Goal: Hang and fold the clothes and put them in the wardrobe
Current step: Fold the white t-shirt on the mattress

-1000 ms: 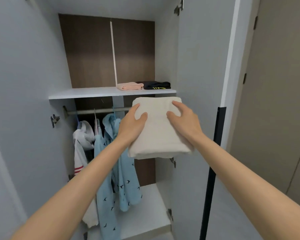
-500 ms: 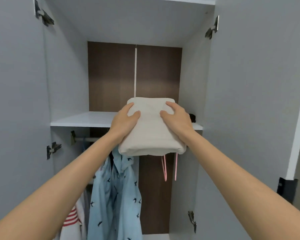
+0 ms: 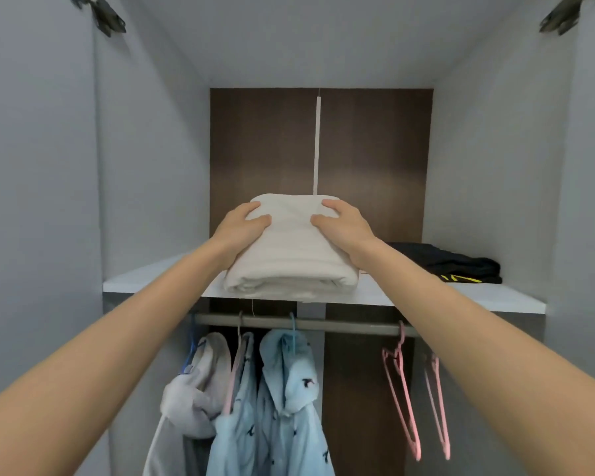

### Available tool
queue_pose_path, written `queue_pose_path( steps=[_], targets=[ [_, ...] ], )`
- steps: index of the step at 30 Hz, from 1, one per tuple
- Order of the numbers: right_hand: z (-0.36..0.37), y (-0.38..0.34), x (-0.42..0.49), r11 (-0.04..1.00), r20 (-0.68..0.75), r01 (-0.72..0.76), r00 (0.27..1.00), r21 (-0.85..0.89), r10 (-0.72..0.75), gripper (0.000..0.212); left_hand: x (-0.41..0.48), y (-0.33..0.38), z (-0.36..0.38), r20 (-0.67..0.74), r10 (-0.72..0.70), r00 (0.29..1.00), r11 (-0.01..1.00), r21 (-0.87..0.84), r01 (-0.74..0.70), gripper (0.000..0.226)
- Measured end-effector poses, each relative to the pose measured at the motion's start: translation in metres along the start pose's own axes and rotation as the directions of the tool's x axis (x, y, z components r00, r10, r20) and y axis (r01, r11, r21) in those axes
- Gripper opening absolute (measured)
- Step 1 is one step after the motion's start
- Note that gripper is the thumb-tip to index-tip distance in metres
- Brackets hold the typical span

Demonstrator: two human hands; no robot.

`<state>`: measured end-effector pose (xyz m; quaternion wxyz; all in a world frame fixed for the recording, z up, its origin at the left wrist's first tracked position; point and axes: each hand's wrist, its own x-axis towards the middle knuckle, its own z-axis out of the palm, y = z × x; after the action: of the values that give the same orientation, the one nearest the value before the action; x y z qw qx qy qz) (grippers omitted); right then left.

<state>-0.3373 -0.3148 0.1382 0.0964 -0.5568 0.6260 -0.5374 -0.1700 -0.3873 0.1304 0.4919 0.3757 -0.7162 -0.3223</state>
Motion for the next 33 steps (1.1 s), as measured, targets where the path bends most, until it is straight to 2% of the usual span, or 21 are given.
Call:
queue_pose_path(
  steps=[6, 10, 14, 16, 19, 21, 23, 25, 28, 31, 33],
  targets=[
    [0.065, 0.026, 0.093, 0.997, 0.050, -0.051, 0.998, 0.050, 0.049, 0.051, 0.095, -0.050, -0.010, 0.039, -0.068, 0.997, 0.998, 0.011, 0.068, 0.052],
    [0.093, 0.046, 0.139, 0.997, 0.076, -0.077, 0.994, -0.011, 0.078, 0.052, 0.140, -0.077, -0.006, 0.093, -0.090, 0.992, 0.994, 0.067, 0.084, 0.053],
    [0.107, 0.067, 0.162, 0.977, 0.160, -0.110, 0.977, -0.181, 0.140, 0.060, 0.162, -0.109, 0.007, 0.138, -0.097, 0.986, 0.963, 0.264, 0.058, 0.050],
    [0.108, 0.073, 0.164, 0.957, 0.212, -0.120, 0.961, -0.263, 0.178, 0.063, 0.166, -0.118, 0.010, 0.168, -0.151, 0.974, 0.924, 0.374, 0.078, 0.043],
    [0.104, 0.073, 0.162, 0.921, 0.211, -0.069, 0.964, -0.383, 0.160, 0.054, 0.166, -0.118, 0.011, 0.260, -0.220, 0.940, 0.866, 0.496, 0.066, 0.033],
    [0.101, 0.069, 0.156, 0.869, 0.199, 0.043, 0.978, -0.493, 0.065, 0.048, 0.161, -0.111, 0.013, 0.340, -0.210, 0.916, 0.842, 0.540, -0.007, 0.035],
    [0.101, 0.065, 0.148, 0.837, 0.219, 0.141, 0.975, -0.530, -0.026, 0.037, 0.153, -0.104, 0.019, 0.375, -0.202, 0.905, 0.802, 0.594, -0.067, 0.044],
    [0.104, 0.060, 0.136, 0.840, 0.294, 0.153, 0.956, -0.521, 0.009, 0.034, 0.145, -0.102, 0.024, 0.368, -0.180, 0.912, 0.766, 0.634, -0.105, 0.049],
    [0.110, 0.057, 0.119, 0.780, 0.414, 0.190, 0.905, -0.597, 0.096, 0.047, 0.141, -0.114, 0.028, 0.355, -0.174, 0.918, 0.750, 0.652, -0.110, 0.054],
    [0.111, 0.061, 0.114, 0.773, 0.408, 0.187, 0.908, -0.607, 0.100, 0.048, 0.133, -0.118, 0.027, 0.318, -0.134, 0.938, 0.763, 0.638, -0.107, 0.050],
    [0.111, 0.063, 0.116, 0.790, 0.382, 0.143, 0.916, -0.597, 0.124, 0.040, 0.131, -0.114, 0.028, 0.312, -0.131, 0.941, 0.764, 0.637, -0.105, 0.046]
  ],
)
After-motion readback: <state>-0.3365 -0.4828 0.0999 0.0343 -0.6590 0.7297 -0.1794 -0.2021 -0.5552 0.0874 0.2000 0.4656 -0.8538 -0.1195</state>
